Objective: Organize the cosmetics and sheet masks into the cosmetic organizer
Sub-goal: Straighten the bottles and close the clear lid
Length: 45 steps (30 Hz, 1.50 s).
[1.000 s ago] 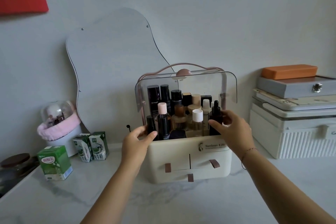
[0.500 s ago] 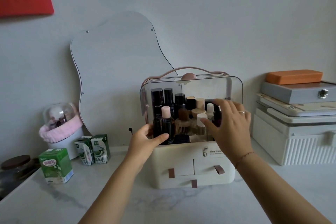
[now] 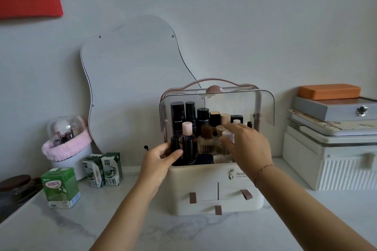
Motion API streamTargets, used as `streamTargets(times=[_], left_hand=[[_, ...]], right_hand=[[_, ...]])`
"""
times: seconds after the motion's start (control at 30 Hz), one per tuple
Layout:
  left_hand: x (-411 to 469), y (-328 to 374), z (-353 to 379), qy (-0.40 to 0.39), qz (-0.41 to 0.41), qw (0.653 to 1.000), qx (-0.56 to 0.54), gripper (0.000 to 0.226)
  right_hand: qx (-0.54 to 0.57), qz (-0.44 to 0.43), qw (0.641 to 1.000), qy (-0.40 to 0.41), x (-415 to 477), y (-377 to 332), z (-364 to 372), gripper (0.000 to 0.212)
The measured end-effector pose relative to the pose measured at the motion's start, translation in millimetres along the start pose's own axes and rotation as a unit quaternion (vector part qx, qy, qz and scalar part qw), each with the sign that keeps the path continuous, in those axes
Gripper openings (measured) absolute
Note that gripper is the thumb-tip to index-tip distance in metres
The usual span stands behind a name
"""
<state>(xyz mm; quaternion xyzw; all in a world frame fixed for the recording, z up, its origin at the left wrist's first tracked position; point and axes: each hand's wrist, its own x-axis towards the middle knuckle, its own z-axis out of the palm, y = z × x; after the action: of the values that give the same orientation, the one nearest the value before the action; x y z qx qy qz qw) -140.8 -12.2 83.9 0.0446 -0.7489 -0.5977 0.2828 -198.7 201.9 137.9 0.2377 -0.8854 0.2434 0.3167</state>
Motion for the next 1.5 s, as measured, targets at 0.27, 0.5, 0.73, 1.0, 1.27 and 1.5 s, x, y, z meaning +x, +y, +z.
streamTargets(times=[0.27, 0.5, 0.73, 1.0, 1.27, 1.5], left_hand=[[1, -3, -6, 0.005, 0.009, 1.000, 0.017, 0.017], [2, -2, -5, 0.019, 0.017, 0.999, 0.024, 0.026], [-7, -4, -14, 0.029, 0.022, 0.998, 0.061, 0.032], [-11, -9, -18, 0.019, -0.009, 0.997, 0.067, 0.037], [-12, -5, -21, 0.036, 0.023, 0.998, 0.049, 0.056], [-13, 48, -16, 0.131, 0.157, 0.979, 0.000, 0.055]], right_hand=[[0.001, 0.047, 0.999, -0.024, 6, 4, 3, 0.020], [0.083, -0.011, 0.996, 0.029, 19, -24, -3, 0.027], [0.065, -0.057, 0.987, -0.135, 66, -57, 23, 0.030], [0.062, -0.004, 0.984, -0.169, 76, -67, 38, 0.026], [0.115, -0.017, 0.983, -0.140, 64, -66, 22, 0.025], [0.203, -0.070, 0.937, 0.274, -3, -43, -43, 0.009]])
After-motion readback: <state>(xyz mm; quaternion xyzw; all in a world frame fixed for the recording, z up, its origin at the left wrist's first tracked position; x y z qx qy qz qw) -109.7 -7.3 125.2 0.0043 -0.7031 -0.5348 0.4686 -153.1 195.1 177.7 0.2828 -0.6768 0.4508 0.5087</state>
